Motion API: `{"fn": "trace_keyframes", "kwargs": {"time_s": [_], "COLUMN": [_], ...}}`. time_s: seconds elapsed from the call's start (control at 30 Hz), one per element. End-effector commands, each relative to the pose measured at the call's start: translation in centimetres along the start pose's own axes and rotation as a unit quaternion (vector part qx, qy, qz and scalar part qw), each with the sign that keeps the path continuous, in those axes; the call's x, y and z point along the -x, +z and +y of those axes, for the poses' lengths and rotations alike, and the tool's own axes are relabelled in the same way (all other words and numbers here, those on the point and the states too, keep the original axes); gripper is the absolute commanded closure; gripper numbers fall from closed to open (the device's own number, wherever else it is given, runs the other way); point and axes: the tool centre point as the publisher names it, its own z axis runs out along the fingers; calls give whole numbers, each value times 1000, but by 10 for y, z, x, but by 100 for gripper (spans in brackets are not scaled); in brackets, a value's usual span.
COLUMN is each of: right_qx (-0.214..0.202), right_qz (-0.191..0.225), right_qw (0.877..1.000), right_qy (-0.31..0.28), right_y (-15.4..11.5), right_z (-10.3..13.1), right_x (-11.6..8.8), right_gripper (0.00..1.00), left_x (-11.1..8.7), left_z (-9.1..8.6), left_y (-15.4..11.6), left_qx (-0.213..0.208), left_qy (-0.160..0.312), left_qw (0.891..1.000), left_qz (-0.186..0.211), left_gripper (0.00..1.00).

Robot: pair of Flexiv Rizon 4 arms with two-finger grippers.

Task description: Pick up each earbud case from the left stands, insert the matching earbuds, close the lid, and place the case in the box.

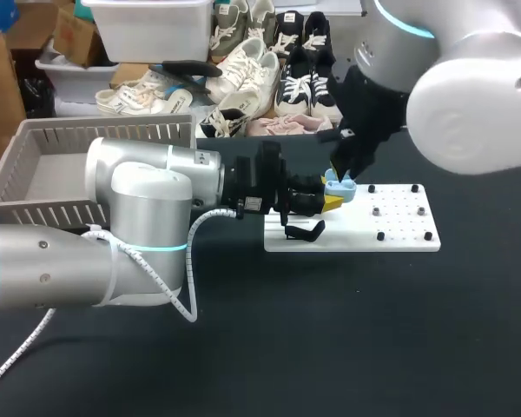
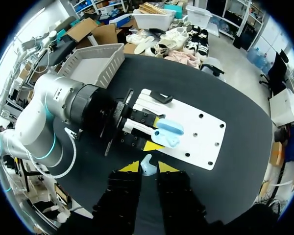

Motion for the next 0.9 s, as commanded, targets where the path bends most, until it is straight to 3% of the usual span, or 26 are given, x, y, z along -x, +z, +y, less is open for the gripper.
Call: {"fn": "trace_keyframes", "kwargs": {"time_s": [0.03,0.9], "right_qx": [-1,-5], "right_qz": [32,57], "right_qw": [1000,998], "right_qy": [-1,14], "right_y": [10,38], "right_z": [1,-15], "right_x": [13,21], "right_gripper": [100,100], "left_x": [-1,-1], "left_z": [0,0], "left_y": [0,0], "left_qx": [0,0], "left_qy": [1,1], "left_qw": [1000,1000], "left_qz": [-2,-2], "left_gripper": [100,100]}}
